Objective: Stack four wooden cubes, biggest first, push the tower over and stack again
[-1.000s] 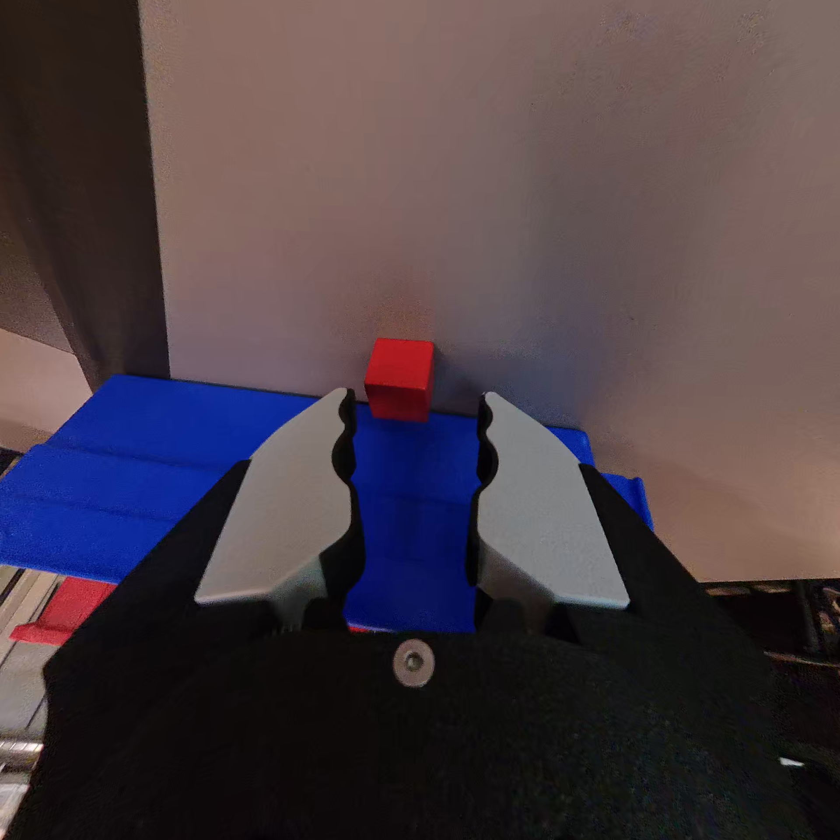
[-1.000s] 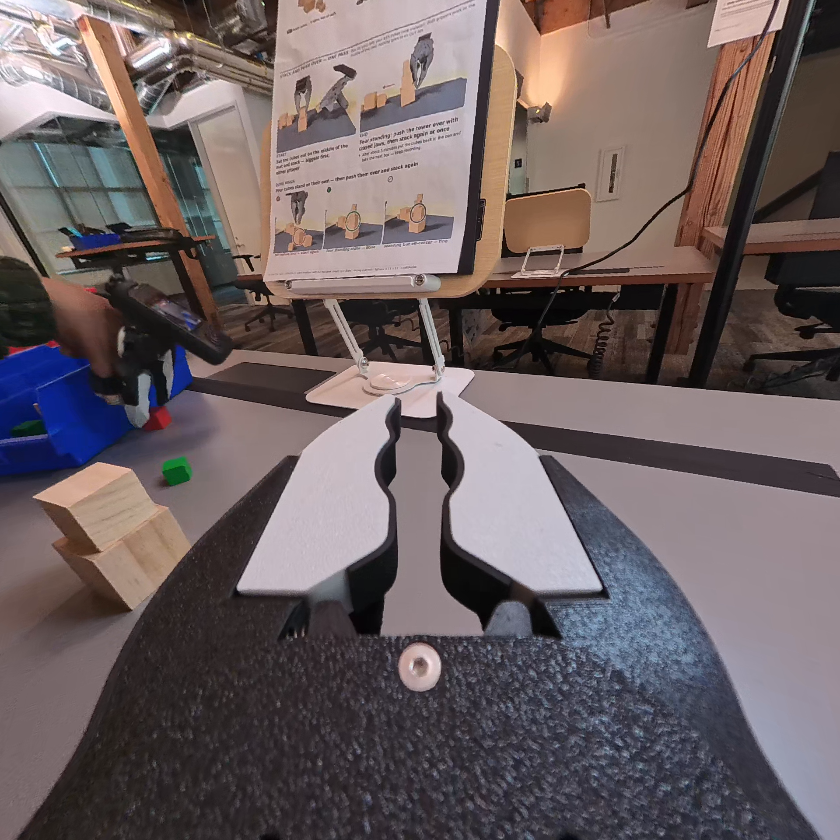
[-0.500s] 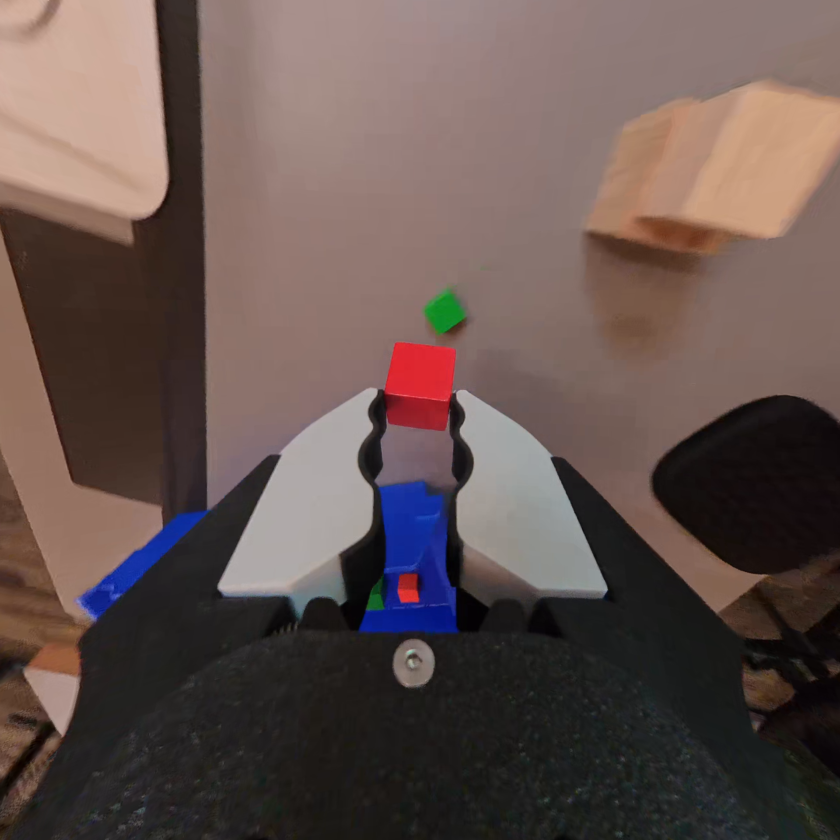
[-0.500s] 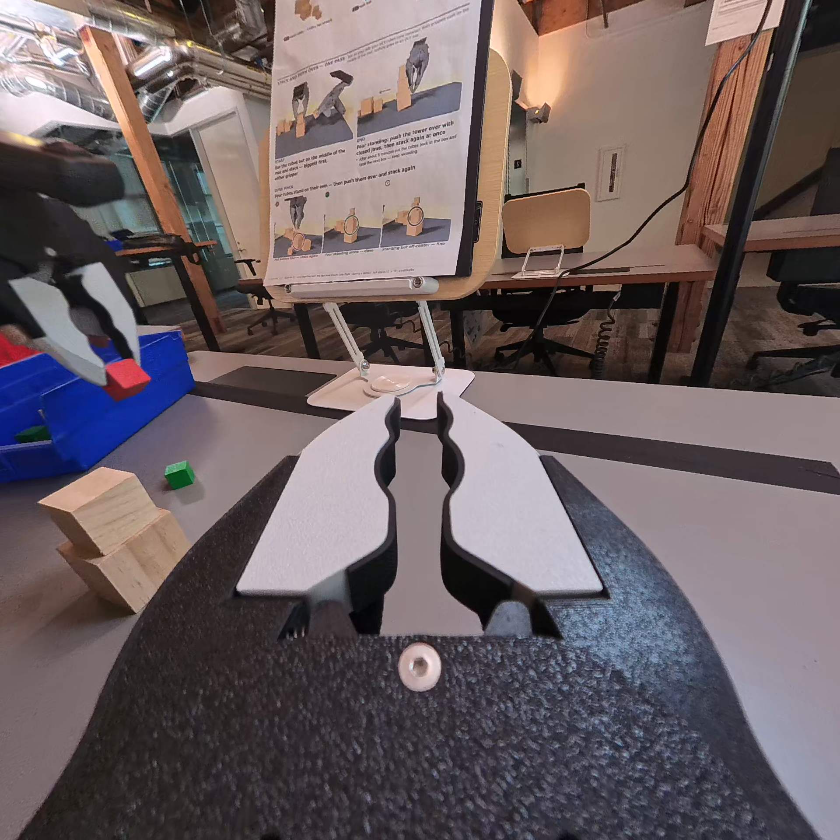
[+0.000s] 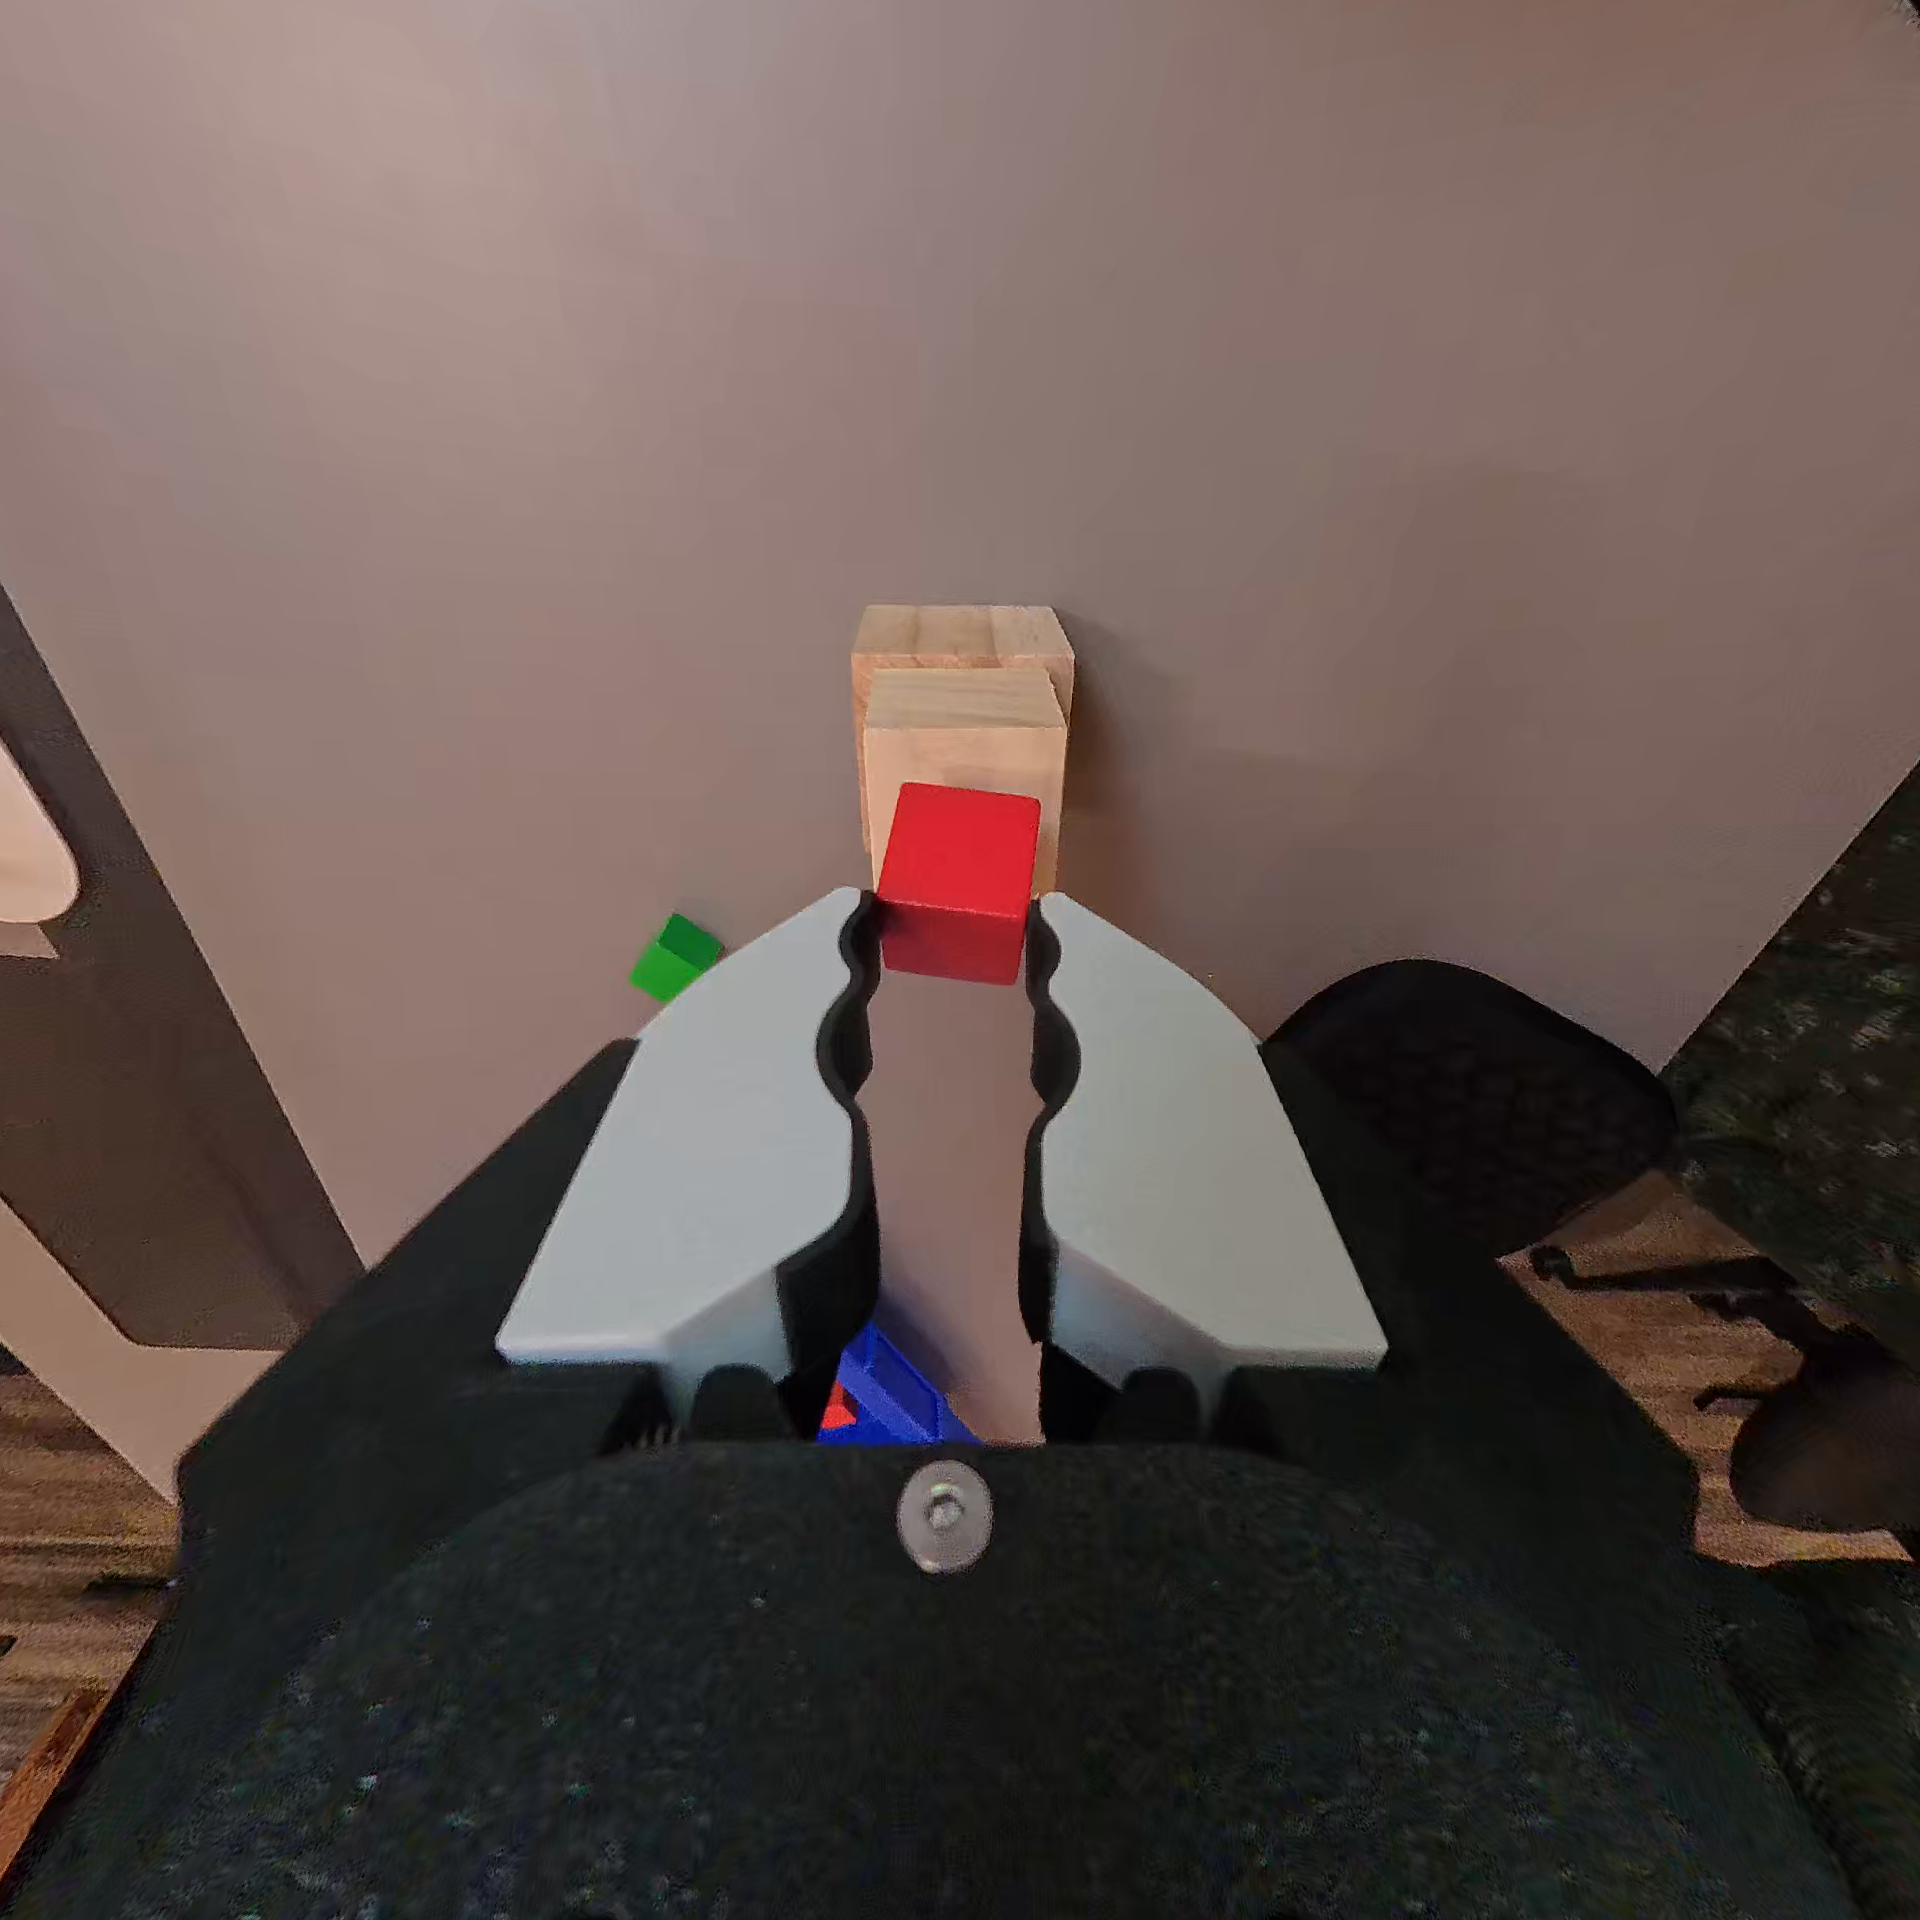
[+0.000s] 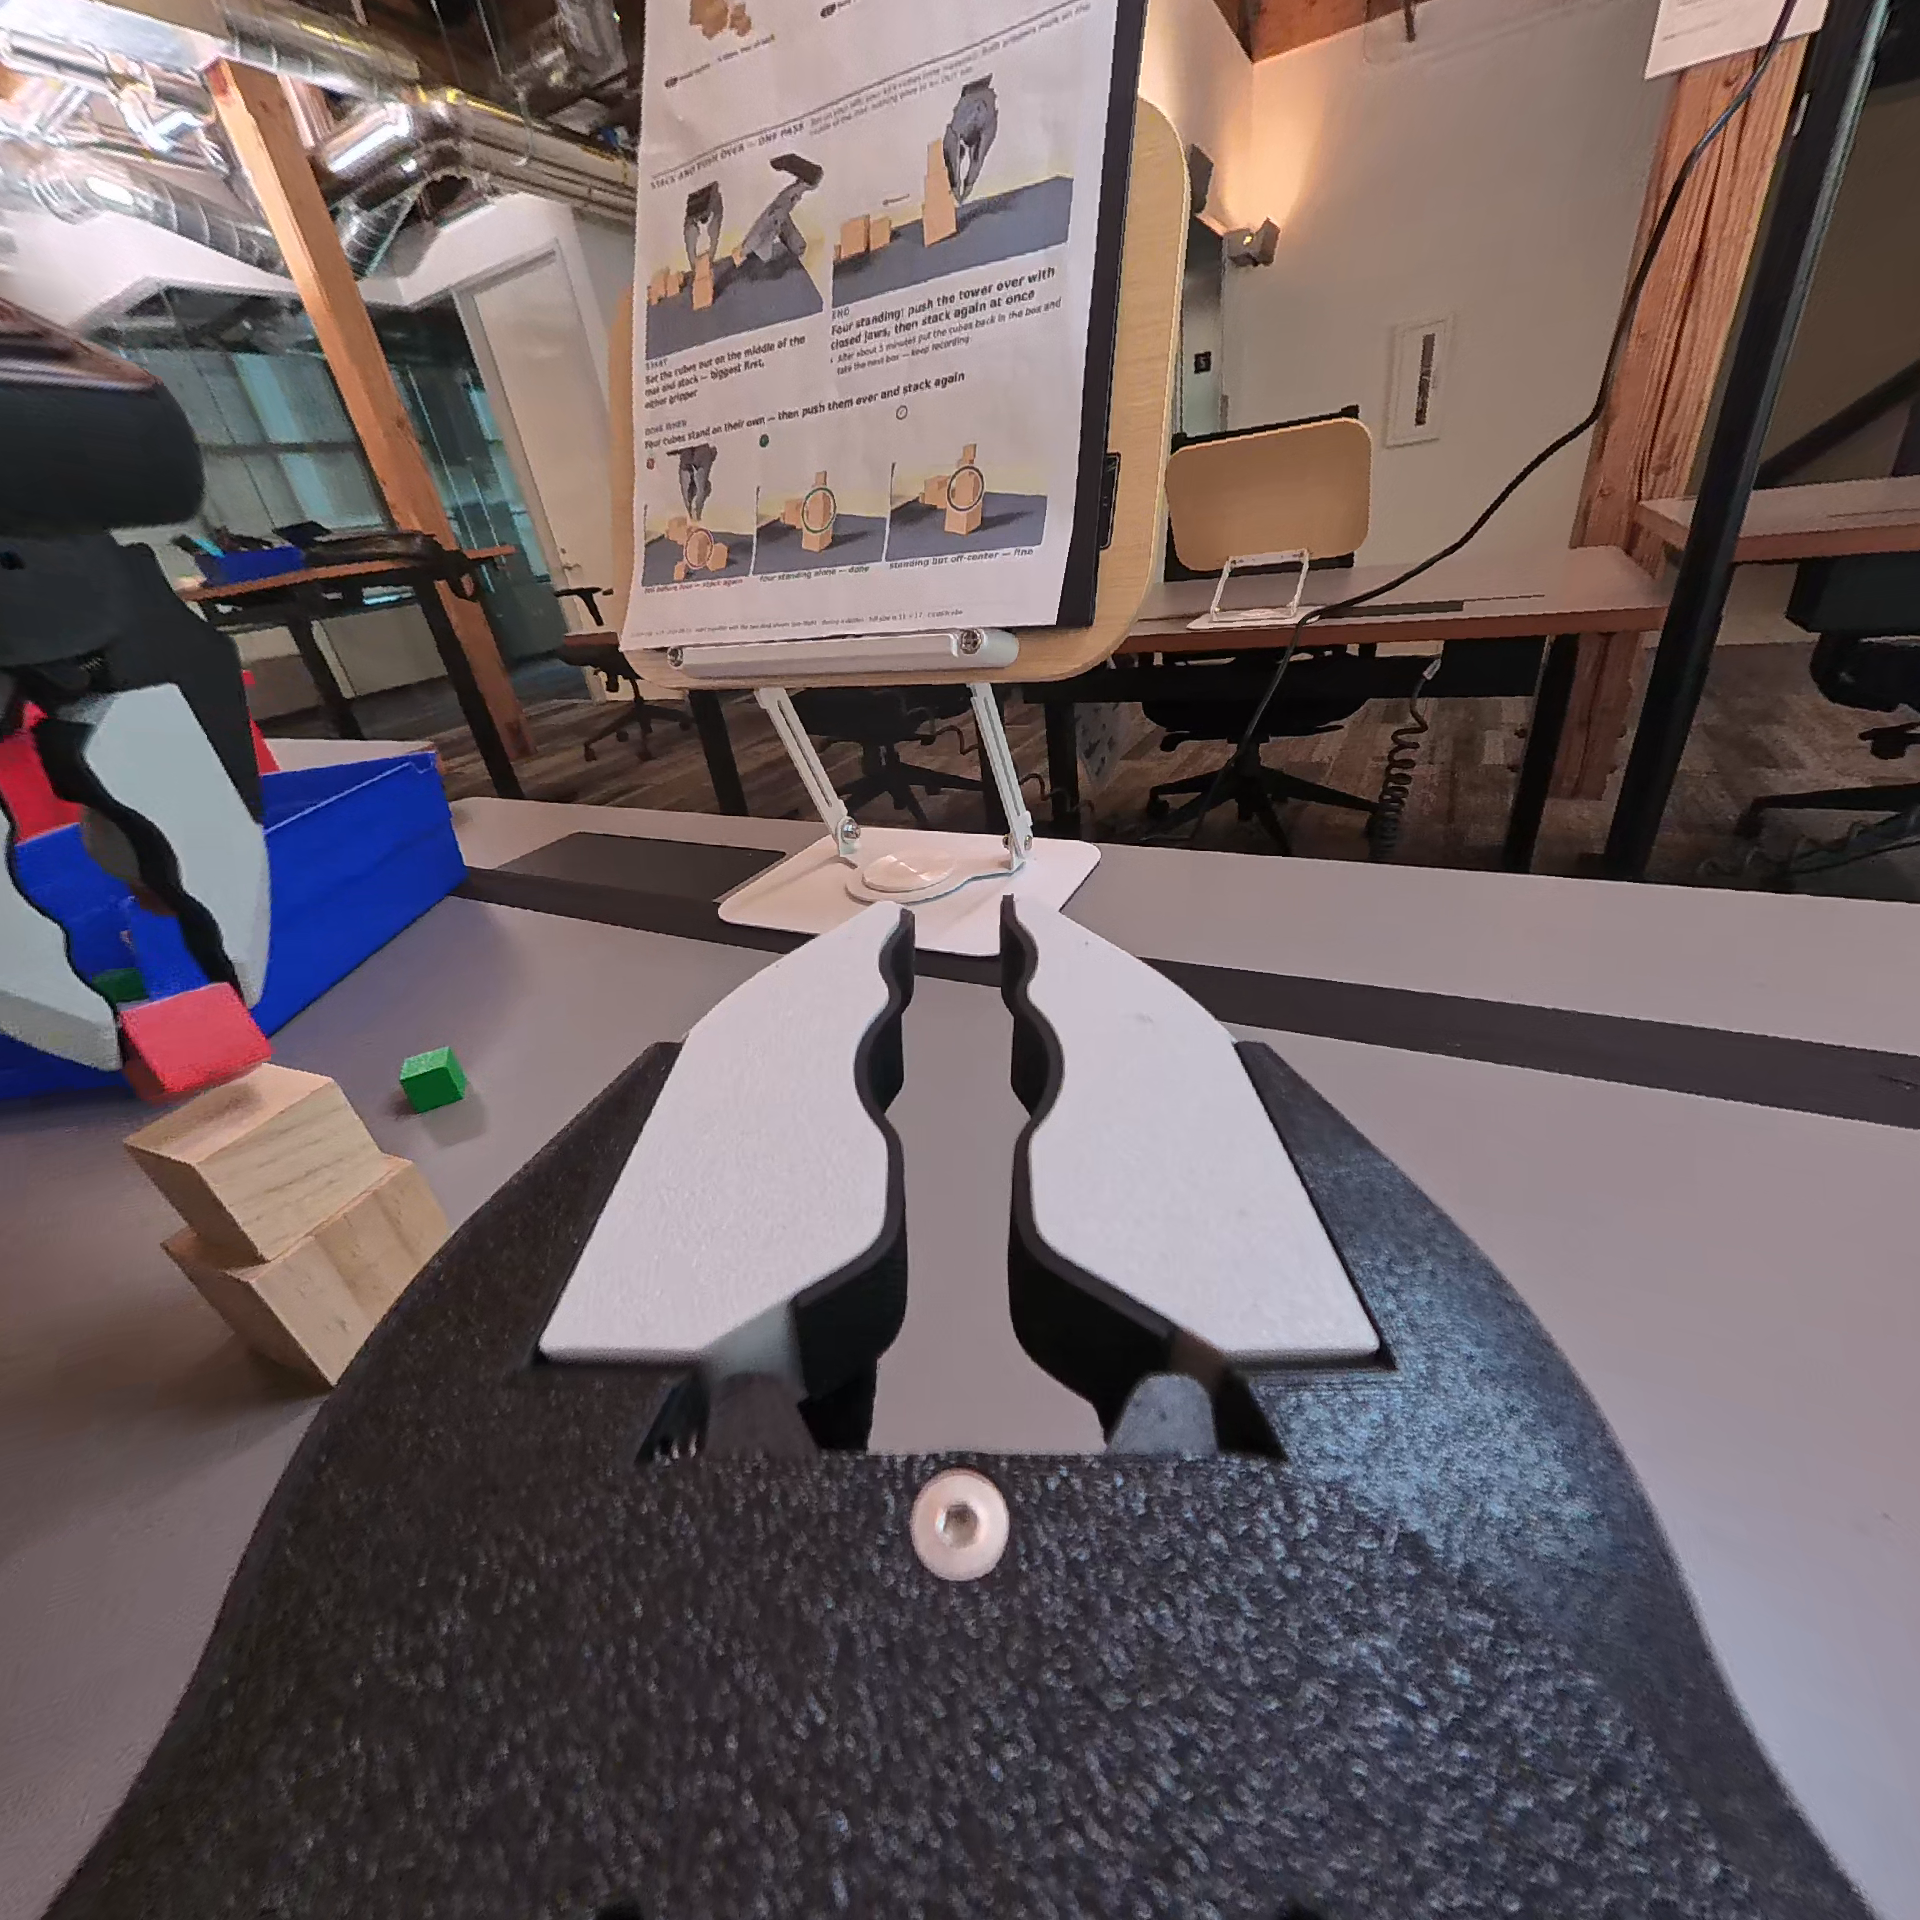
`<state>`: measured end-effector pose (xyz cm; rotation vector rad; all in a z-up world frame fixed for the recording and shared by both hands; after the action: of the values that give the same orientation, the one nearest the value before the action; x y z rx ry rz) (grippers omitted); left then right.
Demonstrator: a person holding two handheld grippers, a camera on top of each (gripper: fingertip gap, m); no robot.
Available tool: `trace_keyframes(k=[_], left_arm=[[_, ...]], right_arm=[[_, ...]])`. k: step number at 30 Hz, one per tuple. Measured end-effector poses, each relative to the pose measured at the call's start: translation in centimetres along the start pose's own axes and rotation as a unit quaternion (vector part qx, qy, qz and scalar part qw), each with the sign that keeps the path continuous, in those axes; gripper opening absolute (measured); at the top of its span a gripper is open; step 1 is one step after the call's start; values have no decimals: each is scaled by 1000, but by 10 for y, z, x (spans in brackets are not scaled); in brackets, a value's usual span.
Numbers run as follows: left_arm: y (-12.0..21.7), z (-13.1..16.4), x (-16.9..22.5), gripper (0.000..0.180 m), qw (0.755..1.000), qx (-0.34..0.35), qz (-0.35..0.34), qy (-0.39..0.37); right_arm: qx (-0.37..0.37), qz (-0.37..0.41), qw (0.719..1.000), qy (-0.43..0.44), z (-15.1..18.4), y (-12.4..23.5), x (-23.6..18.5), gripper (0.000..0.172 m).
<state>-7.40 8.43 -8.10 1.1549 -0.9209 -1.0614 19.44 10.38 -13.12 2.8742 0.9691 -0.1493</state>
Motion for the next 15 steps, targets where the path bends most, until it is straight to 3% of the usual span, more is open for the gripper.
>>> trace_keyframes(k=[15], left_arm=[[-9, -13, 5, 34, 999, -35, -15, -9]], right_arm=[[-6, -10, 1000, -8, -1, 0, -1, 18]])
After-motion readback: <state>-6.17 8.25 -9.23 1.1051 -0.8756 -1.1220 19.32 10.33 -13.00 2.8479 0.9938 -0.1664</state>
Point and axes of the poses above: each gripper's, where its closed fingertips meet, y back along the fingers, z out of its underside, x = y × z across the jaws, the point moved 9 cm from there along y, back along the fingers, and after that the axes turned 8 degrees about -x, right-handed, at the moved point
